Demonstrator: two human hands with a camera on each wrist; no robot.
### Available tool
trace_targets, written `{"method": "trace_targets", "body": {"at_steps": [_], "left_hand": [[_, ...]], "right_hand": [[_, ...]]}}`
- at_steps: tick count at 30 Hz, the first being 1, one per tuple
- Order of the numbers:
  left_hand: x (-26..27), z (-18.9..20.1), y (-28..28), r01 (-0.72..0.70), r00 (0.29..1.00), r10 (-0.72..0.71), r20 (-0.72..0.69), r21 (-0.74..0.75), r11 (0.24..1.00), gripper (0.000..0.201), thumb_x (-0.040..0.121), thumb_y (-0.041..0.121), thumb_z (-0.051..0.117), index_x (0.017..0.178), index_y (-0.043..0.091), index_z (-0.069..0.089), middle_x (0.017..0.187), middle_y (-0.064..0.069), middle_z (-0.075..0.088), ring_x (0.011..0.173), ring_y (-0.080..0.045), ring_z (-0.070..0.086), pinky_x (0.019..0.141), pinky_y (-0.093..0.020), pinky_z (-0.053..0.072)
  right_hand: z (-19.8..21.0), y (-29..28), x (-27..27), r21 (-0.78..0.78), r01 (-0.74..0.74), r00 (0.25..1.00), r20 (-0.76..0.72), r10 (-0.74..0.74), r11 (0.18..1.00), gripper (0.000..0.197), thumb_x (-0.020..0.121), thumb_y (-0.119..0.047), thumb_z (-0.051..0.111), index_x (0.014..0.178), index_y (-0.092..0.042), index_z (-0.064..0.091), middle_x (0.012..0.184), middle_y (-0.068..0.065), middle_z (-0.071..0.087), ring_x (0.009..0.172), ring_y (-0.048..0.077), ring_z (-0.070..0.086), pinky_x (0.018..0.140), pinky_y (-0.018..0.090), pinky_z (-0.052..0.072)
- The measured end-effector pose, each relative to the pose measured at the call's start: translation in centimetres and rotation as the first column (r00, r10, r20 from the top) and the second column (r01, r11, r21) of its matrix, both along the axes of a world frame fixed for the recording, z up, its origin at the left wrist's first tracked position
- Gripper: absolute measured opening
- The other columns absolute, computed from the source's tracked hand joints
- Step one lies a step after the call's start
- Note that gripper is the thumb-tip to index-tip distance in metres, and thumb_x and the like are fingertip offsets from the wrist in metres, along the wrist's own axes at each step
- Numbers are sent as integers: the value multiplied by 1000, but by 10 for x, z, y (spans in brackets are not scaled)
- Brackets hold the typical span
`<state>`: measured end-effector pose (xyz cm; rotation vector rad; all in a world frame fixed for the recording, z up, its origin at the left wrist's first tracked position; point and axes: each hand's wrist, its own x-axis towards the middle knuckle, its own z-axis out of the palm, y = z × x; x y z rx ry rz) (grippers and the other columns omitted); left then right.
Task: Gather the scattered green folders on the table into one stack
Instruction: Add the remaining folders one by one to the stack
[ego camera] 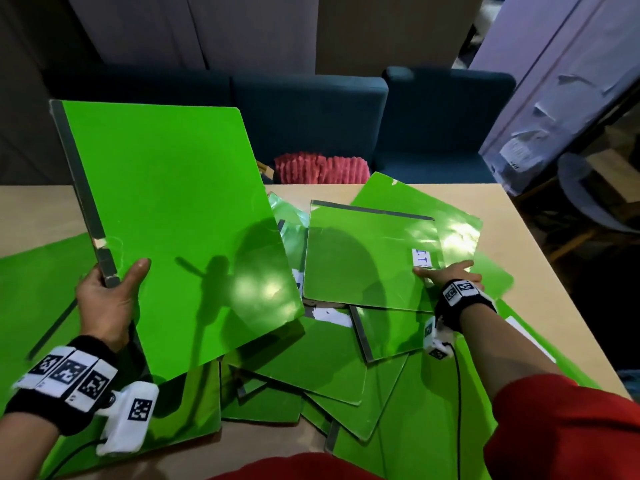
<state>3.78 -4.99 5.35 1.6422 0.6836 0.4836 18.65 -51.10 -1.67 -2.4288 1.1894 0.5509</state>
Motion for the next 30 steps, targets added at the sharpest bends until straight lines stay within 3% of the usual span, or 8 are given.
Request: {"method": "trace_targets", "body": {"at_steps": [5, 9, 11, 16, 22, 24, 26, 30], "left_hand": [[-5, -1, 2, 2, 1000, -2, 1, 7, 1000, 38, 86, 18, 60, 62, 23, 31, 63, 2, 28, 56, -10, 27, 58, -23, 30], [-5, -6, 3, -4, 1000, 5, 7, -37, 999, 33, 85, 19, 62, 63, 24, 38, 61, 7, 39, 58, -6, 35, 66, -20, 36], [-4, -7, 2, -6, 1000, 7, 18, -42, 999, 33, 85, 17, 61, 63, 24, 38, 59, 7, 38, 55, -4, 33, 63, -19, 34], [-4, -2, 2, 17, 1000, -17, 12, -15, 1000, 35, 85, 15, 61, 63, 23, 35, 62, 2, 29, 58, -9, 28, 61, -23, 31], [-11, -1, 10, 9, 1000, -9, -12, -40, 999, 29, 85, 19, 62, 66, 23, 39, 64, 2, 31, 60, -11, 31, 63, -24, 32], [-15, -1, 12, 5, 1000, -6, -18, -51, 999, 27, 85, 20, 62, 68, 23, 41, 64, 2, 31, 60, -12, 31, 64, -24, 33], [-17, 0, 12, 0, 1000, 0, -11, -64, 998, 26, 85, 19, 61, 68, 22, 41, 63, 2, 31, 59, -13, 31, 62, -23, 32], [-20, 1, 12, -31, 999, 31, -7, -78, 996, 29, 84, 18, 63, 66, 22, 40, 63, 2, 31, 58, -13, 30, 59, -25, 30]], "right_hand": [[3, -12, 10, 57, 46, 999, 13, -46, 997, 126, 63, -42, 81, 147, -2, -3, 152, 25, 16, 139, 40, 24, 110, 50, 27], [-27, -35, 12, 235, 140, 985, 69, -160, 962, 125, 26, -38, 93, 132, -1, 40, 121, 19, 61, 96, 31, 60, 83, 40, 51], [-41, -43, 12, 256, 169, 973, 109, -203, 952, 131, 12, -42, 91, 127, -2, 44, 120, 20, 61, 100, 34, 62, 88, 47, 51], [-10, -23, -3, 342, 185, 910, 293, -292, 921, 79, 64, -24, 84, 126, 5, 44, 124, 22, 58, 107, 38, 58, 93, 43, 49], [7, -48, -2, 626, -61, 757, 536, -373, 777, 69, 61, -21, 84, 120, -9, 49, 118, 15, 63, 99, 29, 62, 85, 43, 53], [38, -44, -9, 668, -170, 684, 609, -402, 724, 30, 77, -9, 70, 101, -15, 54, 91, 5, 73, 77, 21, 69, 62, 32, 59], [68, -44, -13, 676, -291, 644, 662, -384, 677, 21, 87, 1, 54, 94, -19, 52, 67, -10, 73, 58, 7, 68, 46, 23, 55], [124, -33, -20, 703, -516, 590, 706, -393, 488, 24, 85, -3, 50, 99, -22, 55, 77, -12, 75, 67, 5, 70, 57, 24, 58]]}}
